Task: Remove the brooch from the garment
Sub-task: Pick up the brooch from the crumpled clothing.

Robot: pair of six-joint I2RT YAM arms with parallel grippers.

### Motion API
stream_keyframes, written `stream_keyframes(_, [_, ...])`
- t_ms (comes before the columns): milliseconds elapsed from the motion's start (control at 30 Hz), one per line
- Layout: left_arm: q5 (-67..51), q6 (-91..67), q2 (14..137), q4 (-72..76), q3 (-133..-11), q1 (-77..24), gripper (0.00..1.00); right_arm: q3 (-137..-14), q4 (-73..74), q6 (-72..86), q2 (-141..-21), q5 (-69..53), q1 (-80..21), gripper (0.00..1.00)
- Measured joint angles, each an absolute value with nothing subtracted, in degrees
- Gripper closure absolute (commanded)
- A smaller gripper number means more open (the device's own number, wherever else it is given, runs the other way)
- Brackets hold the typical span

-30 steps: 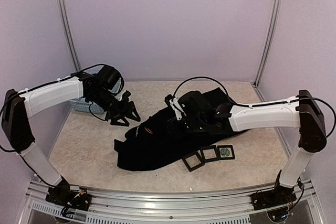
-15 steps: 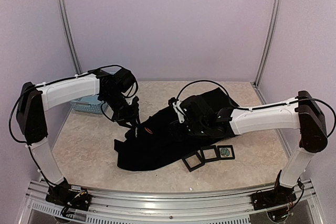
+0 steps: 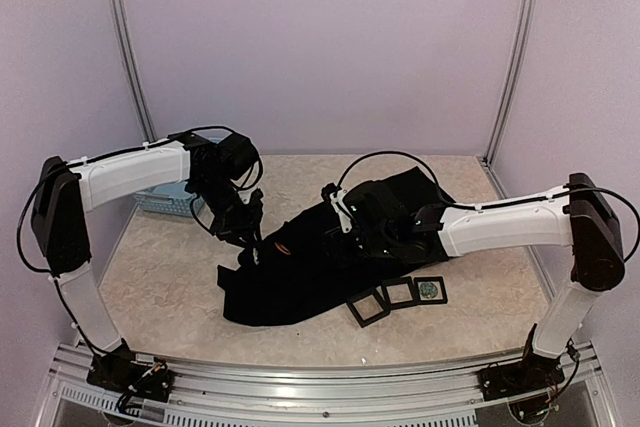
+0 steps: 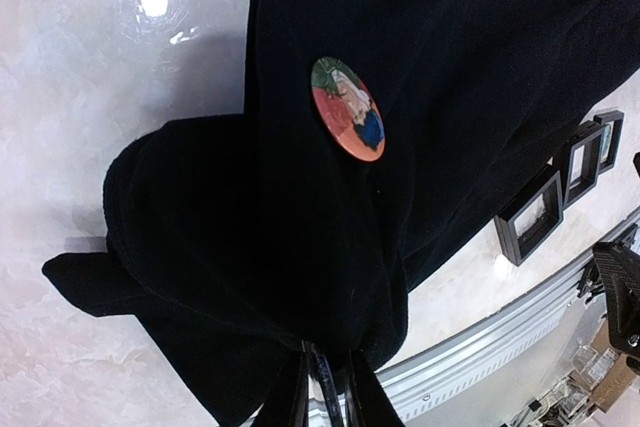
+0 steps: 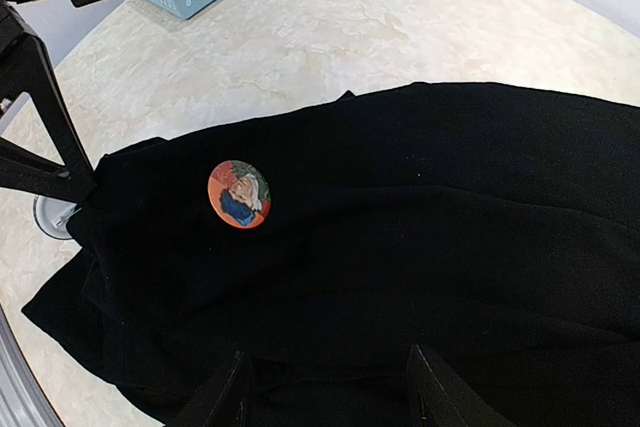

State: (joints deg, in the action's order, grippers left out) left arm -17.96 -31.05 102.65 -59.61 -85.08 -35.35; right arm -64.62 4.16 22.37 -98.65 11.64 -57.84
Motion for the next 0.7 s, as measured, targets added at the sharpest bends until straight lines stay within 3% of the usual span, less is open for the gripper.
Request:
stream_keyframes(300, [-18.8, -32.5, 102.0, -59.9, -85.1, -35.4, 1.0, -65.7, 4.5, 21.7, -98.9, 11.7, -57.8, 0.47])
stream_keyframes(700, [-14.2, -33.3, 96.0, -59.9, -84.2, -35.3, 1.0, -70.7, 4.3, 19.2, -102.3, 7.8, -57.7, 0.45])
